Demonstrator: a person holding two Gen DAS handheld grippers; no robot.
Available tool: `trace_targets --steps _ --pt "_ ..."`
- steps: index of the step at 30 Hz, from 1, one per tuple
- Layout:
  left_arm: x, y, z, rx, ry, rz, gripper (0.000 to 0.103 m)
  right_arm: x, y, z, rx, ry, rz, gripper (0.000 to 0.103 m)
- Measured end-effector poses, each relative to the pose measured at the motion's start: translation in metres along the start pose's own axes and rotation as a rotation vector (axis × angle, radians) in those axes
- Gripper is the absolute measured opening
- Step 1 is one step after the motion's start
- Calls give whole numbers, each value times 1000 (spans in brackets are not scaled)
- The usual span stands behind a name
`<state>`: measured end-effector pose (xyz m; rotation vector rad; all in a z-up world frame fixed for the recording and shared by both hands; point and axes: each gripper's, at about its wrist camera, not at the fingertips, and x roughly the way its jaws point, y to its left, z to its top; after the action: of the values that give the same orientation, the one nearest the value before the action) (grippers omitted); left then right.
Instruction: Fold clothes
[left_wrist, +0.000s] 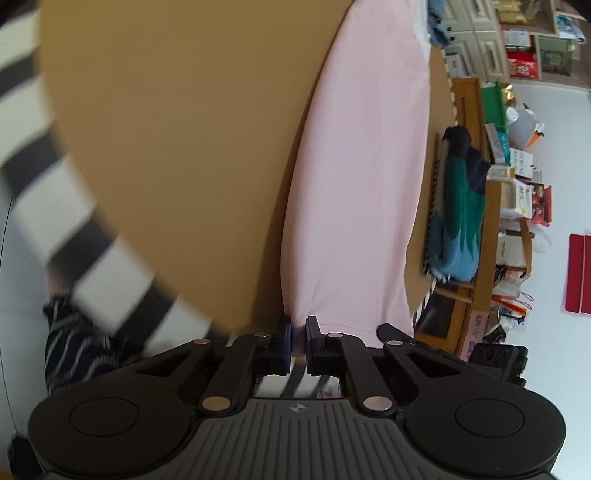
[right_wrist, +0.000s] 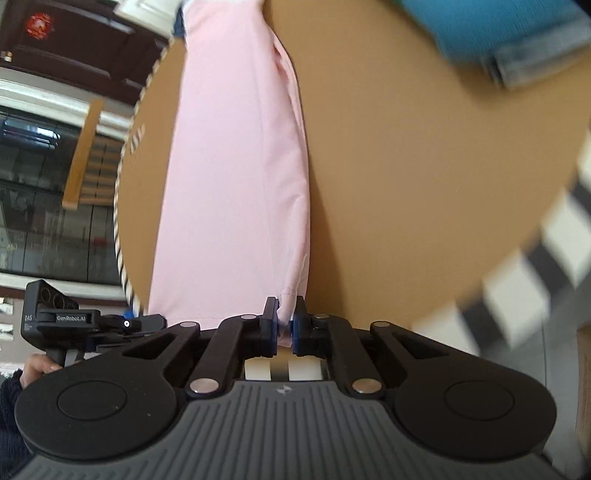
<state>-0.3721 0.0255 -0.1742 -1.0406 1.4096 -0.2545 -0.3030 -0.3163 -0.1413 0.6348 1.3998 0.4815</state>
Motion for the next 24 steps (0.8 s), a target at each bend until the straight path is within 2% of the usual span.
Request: trace_targets --steps 3,5,7,10,13,16,18,21,24 --pt "-12 12 -37 -141 50 -32 7 -17 -9 -29 70 54 30 7" --pt "-23 13 -54 -222 50 -66 7 -30 -11 -41 101 71 49 7" --pt "-37 1 -60 -225 1 -84 7 -46 -7 -37 105 49 87 7" --pt "-64 -36 -46 -164 -137 -158 6 -70 16 -5 20 -35 158 7" --pt "-81 -82 -4 -83 -289 -241 6 -89 48 50 -100 -159 220 7" --pt "-87 -116 56 -42 -406 -260 6 -88 79 122 -159 -229 236 7" --pt "-80 -121 98 -61 -428 -240 6 -79 95 170 -168 -255 215 7" --pt "-67 -122 157 -97 -442 -206 6 -52 107 242 -87 -272 180 7" --pt "-53 -123 217 -132 -455 -172 5 -16 111 303 19 -313 97 7"
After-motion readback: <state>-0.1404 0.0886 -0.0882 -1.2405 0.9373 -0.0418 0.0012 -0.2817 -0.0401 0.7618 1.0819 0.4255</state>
